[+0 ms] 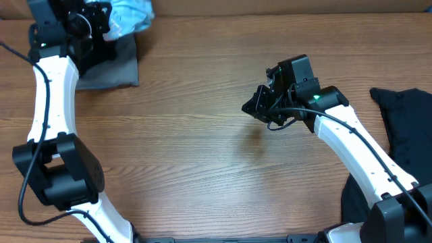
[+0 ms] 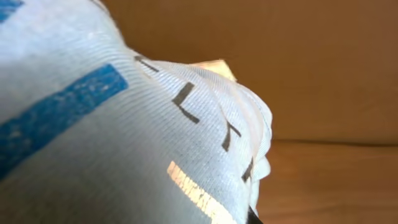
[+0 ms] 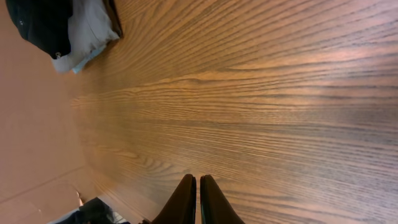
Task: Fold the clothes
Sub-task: 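Lift the bundle with the left gripper and carry it to the upper-left stack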
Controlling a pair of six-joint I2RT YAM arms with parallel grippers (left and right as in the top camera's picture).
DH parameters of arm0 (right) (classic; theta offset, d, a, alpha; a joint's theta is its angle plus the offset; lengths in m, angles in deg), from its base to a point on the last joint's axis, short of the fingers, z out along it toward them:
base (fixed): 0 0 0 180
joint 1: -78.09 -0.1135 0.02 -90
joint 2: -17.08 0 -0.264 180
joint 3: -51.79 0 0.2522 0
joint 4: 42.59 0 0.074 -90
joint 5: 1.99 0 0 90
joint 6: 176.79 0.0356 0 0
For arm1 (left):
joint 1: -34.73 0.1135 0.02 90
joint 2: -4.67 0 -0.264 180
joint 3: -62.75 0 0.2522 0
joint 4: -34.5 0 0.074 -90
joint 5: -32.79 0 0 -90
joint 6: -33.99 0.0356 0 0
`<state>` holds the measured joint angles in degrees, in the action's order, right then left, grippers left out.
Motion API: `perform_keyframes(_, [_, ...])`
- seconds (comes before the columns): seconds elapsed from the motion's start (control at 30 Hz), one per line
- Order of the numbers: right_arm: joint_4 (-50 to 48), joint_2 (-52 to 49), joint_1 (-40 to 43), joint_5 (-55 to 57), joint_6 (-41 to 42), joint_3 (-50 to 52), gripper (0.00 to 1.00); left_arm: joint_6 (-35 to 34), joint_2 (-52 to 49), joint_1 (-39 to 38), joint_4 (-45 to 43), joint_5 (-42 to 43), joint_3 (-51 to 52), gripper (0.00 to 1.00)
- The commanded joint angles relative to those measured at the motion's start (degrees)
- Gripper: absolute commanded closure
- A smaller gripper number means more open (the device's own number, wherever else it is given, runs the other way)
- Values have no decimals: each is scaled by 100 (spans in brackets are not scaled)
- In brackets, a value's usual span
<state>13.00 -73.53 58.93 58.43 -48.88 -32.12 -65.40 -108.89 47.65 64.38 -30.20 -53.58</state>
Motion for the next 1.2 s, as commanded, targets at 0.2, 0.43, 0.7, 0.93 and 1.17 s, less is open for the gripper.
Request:
perform_keyframes(0.2, [155,107,15,-11,24,-11,93,-697,-334,144,-970,260,-782,96])
perform_keyframes(0.43, [374,107,-81,-11,22,-11,93,-90,-339,343,-1150,-326,-977,96])
perform_keyframes(0.7, [979,109,-260,-164,20,-11,94,382,-1189,597,-931,-645,-977,95])
perform_keyframes(0.93, [962,114,-365,-164,13,-11,95,343,-1504,999,901,-476,-981,40])
perform_keyframes(1.17, [651,114,-365,-278,-50,-11,96,413,-407,1381,2398,-278,-984,0])
